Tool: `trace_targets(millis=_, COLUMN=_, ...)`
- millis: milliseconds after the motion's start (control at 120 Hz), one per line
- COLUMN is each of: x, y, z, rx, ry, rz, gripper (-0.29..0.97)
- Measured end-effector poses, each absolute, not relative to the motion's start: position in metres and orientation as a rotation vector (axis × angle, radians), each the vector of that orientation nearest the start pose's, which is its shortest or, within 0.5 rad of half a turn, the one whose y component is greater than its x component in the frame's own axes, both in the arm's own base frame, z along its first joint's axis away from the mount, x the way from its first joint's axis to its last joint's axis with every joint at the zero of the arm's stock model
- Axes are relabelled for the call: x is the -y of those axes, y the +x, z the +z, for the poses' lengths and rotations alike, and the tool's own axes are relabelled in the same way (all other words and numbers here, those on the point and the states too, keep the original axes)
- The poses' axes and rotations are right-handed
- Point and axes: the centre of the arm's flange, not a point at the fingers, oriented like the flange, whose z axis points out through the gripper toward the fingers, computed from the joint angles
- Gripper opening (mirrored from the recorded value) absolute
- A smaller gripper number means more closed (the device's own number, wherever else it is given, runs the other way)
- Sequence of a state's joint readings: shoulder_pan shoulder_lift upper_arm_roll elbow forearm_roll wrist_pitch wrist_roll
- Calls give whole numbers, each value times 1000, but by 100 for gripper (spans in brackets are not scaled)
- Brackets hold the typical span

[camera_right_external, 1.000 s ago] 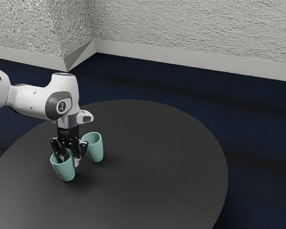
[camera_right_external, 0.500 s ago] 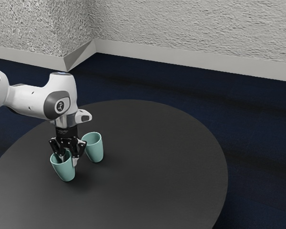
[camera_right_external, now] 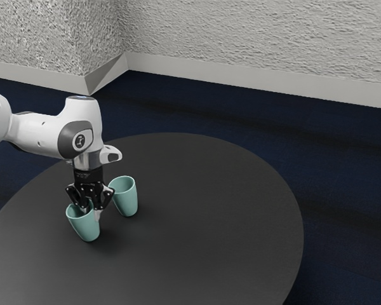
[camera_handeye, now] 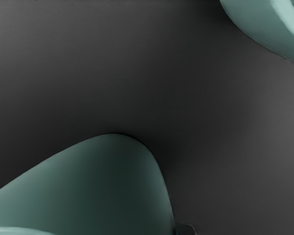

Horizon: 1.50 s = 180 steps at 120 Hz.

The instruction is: Place the left cup onto the right cup

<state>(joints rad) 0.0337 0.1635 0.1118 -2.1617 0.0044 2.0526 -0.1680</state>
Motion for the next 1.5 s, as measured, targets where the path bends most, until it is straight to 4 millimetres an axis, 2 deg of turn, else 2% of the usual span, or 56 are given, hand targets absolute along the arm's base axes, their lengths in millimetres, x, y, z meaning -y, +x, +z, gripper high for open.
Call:
trace_targets(millis=1042, x=-77, y=519, z=305, rx=498, ry=-3058, rz=416, gripper=-6)
trace_targets(millis=1500, x=-78, y=510, z=327, rx=512, ry=-3069, rz=375, gripper=-7)
